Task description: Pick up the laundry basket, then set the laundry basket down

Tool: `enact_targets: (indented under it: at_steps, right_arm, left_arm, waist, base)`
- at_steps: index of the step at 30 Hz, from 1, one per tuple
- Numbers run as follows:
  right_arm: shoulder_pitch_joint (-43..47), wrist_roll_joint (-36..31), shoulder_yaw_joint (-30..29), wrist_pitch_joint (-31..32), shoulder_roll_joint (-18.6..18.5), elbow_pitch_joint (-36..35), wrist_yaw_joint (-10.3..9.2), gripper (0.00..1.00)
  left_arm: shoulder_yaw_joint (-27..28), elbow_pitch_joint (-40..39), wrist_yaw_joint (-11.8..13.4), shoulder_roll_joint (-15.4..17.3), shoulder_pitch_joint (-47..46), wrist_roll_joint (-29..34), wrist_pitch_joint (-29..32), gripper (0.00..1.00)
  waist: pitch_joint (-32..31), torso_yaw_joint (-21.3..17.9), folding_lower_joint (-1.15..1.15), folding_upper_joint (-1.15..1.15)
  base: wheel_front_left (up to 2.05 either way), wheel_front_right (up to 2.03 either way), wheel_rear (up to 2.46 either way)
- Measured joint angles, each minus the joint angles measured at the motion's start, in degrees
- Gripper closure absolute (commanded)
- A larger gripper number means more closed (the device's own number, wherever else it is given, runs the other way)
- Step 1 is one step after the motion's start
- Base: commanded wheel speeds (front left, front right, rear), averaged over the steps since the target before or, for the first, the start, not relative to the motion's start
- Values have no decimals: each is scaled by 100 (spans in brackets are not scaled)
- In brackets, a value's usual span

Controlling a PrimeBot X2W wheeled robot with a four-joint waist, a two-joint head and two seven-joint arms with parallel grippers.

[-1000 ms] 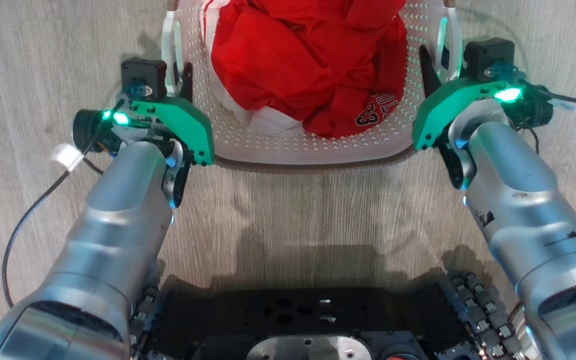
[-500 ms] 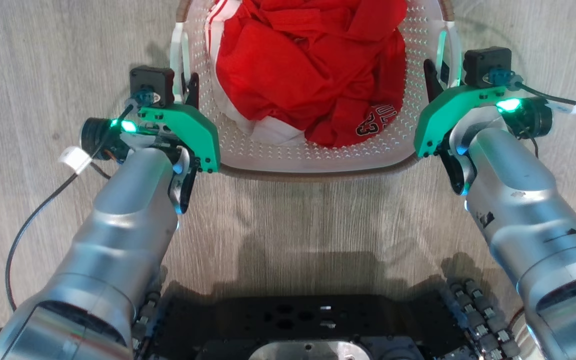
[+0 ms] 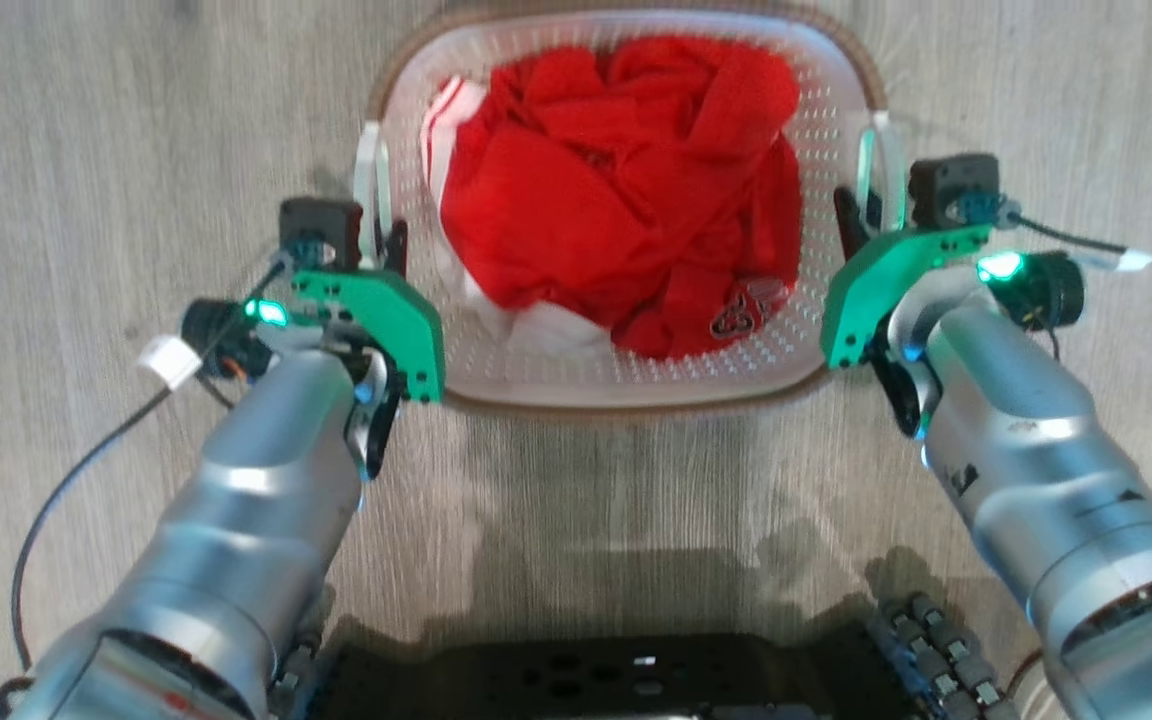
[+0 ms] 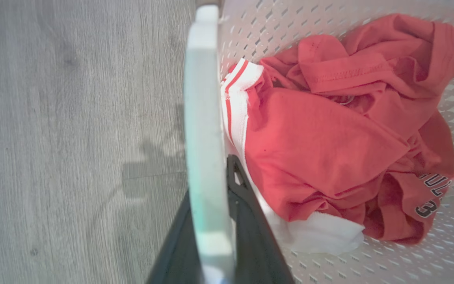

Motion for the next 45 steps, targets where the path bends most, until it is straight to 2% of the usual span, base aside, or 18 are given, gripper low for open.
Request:
enact_targets:
  at_steps: [5, 13, 23, 37, 45]
  right_arm:
    - [176, 197, 216, 16, 29, 136, 0, 100]
    - [462, 523, 572, 438, 41, 324, 0, 100]
    - [1255, 998, 1079, 1039, 44, 327, 0, 100]
    - [2307, 1486, 1633, 1318, 46, 304, 0, 100]
    - [2448, 1688, 1829, 1360, 51, 353, 0, 100]
  left_arm:
    - [-256, 64, 0, 0, 183, -254, 142, 100]
    - [-700, 59, 67, 1, 561, -744, 553, 100]
    - [-1251, 40, 167, 7, 1323, -1304, 1105, 100]
    - [-1795, 27, 219, 23, 2301, -1896, 1370, 100]
    - [-1985, 90, 162, 24, 2497, -2112, 1322, 100]
  waist:
    - [-286, -26, 0, 0]
    - [-959, -28, 0, 0]
    - [-1980, 9, -1, 0]
    - [-3430, 24, -1, 1]
    - [-3942, 47, -1, 0]
  base:
    - [0, 0, 0]
    - [0, 0, 0]
    - [0, 0, 0]
    - [0, 0, 0]
    - [0, 0, 0]
